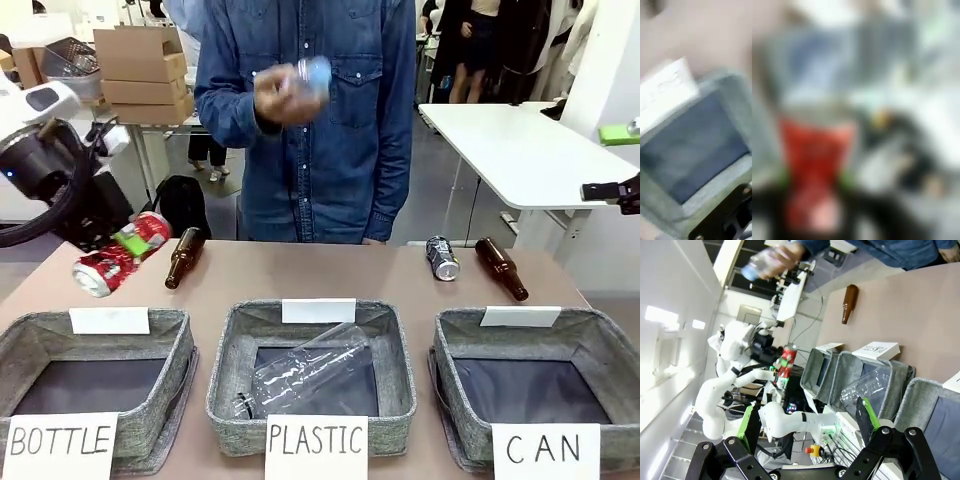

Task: Sort the can waste into the basket.
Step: Pick up the can waste from the table and place it in the right Fabric basket.

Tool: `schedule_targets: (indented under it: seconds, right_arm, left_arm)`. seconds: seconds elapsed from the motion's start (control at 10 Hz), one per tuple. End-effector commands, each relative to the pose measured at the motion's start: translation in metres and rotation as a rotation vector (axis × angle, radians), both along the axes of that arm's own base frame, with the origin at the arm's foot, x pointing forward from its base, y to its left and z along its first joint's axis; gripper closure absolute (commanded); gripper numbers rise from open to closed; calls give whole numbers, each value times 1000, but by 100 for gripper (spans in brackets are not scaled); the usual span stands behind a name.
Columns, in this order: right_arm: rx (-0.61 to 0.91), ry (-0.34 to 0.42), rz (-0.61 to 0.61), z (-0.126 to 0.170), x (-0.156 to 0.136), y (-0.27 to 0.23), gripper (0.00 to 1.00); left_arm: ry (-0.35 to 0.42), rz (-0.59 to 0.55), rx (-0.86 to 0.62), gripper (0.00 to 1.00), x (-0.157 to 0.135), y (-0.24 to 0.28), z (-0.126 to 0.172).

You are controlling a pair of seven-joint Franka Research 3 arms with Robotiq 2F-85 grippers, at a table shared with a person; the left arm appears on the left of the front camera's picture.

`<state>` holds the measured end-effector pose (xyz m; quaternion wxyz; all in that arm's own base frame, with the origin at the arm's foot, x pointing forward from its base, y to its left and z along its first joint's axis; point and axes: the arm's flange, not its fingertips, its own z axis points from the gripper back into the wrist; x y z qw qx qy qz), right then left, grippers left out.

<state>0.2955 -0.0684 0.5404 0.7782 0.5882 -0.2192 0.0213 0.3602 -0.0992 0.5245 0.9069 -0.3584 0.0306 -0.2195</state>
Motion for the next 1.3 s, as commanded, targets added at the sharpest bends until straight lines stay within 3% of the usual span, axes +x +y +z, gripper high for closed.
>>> schedule_targets:
  seconds: [0.0,0.2,0.3,0.4,0.5,0.7,0.8,0.9,1.2]
  right_arm:
    - [18,-34,5,1,3,1,0]
    - [18,-34,5,1,3,1,0]
    - [0,0,0,0,0,0,0]
    - [-43,-67,-37,28,-35,-32,0]
    - [-39,18,-94,40,-64,-63,0]
    - [-87,136,-207,32,-121,-116,0]
    - [-98,140,-231,25,-141,-137,0]
    - [-66,115,-266,17,-154,-156,0]
    - [-89,124,-276,20,-158,-143,0]
  left_arm:
    - [-212,-245,-64,63,-74,-88,23]
    - [-407,-432,-63,63,-119,-192,34]
    - [-506,-462,-79,63,-137,-251,32]
    - [-553,-527,-82,63,-153,-300,27]
    - [-648,-568,-65,63,-163,-344,21]
    - [-817,-831,-52,63,-169,-424,5]
    - [-833,-929,-34,63,-165,-457,-4]
    - [-768,-993,-61,63,-163,-483,-13]
    - [-838,-904,-47,63,-135,-537,-45]
